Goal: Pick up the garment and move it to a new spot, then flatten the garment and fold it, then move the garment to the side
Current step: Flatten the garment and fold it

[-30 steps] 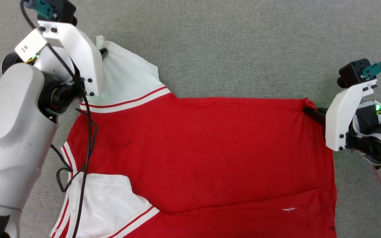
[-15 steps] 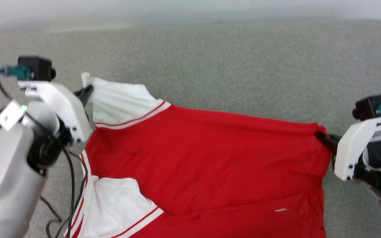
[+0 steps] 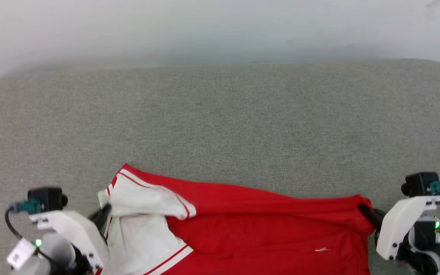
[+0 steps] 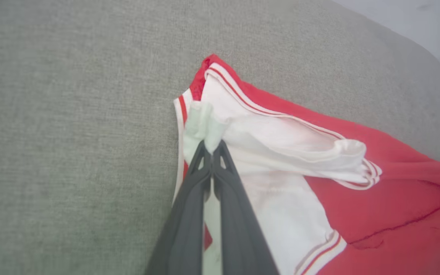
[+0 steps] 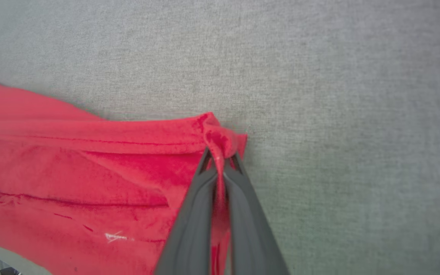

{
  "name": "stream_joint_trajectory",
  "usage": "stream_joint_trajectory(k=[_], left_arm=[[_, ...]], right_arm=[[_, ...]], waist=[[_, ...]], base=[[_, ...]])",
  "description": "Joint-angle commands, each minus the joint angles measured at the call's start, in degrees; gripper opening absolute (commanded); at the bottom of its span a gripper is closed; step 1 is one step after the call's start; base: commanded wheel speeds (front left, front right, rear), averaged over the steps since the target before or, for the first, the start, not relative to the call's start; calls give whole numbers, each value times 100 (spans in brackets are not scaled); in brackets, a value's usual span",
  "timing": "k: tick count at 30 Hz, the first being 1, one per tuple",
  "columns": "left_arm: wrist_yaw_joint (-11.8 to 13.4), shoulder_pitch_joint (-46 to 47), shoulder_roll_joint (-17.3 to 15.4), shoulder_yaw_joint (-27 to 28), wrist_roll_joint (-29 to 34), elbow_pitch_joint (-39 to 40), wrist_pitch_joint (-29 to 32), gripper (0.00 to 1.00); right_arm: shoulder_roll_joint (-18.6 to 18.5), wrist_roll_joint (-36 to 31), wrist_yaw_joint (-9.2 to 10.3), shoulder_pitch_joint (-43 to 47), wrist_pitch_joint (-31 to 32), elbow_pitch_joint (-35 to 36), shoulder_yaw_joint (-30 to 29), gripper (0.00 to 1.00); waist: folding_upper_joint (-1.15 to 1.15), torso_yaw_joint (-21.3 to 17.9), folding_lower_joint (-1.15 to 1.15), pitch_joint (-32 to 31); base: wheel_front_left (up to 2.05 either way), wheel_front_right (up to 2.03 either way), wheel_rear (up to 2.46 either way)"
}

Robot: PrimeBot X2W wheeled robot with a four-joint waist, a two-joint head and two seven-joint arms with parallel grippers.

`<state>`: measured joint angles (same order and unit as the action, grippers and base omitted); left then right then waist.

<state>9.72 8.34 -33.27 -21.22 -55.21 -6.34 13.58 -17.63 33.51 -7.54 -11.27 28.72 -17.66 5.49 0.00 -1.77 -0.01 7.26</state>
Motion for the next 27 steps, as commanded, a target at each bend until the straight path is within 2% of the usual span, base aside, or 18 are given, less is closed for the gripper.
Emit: stream_joint_trajectory(k=[1, 11, 17, 18, 19, 20, 21, 27], left_arm=[[45, -121, 25, 37, -33, 8, -21, 0], [199, -1045, 317, 19, -339, -140, -208, 0], [78, -1162, 518, -125, -434, -466, -214, 0], [35, -1133, 562, -134, -447, -534, -246, 3], [8, -1095, 615, -125, -455, -608, -287, 38], [-13, -1074, 641, -133, -459, -663, -305, 82], [-63, -1039, 667, -121, -472, -722, -361, 100], [-88, -765, 696, -37, -139, -655, -934, 100]], right_arm=[[25, -31, 11, 116, -58, -24, -54, 0], [415, -213, 11, 883, -307, -12, -372, 0], [658, -296, 11, 1225, -354, -14, -459, 0], [679, -324, 11, 1262, -389, -17, -478, 2], [721, -316, 11, 1287, -419, -8, -508, 39], [745, -340, 11, 1319, -425, -3, -514, 100], [780, -343, 11, 1341, -475, 39, -525, 100], [817, -506, 8, 1452, -717, 506, -691, 100]], waist=[[0, 5, 1, -17], [0, 60, 1, -185], [0, 51, 1, -251], [0, 54, 1, -265], [0, 58, 1, -281], [0, 56, 1, -304], [0, 55, 1, -321], [0, 79, 1, -476]], base=[[0, 0, 0], [0, 0, 0], [0, 0, 0], [0, 0, 0], [0, 0, 0], [0, 0, 0], [0, 0, 0], [0, 0, 0]])
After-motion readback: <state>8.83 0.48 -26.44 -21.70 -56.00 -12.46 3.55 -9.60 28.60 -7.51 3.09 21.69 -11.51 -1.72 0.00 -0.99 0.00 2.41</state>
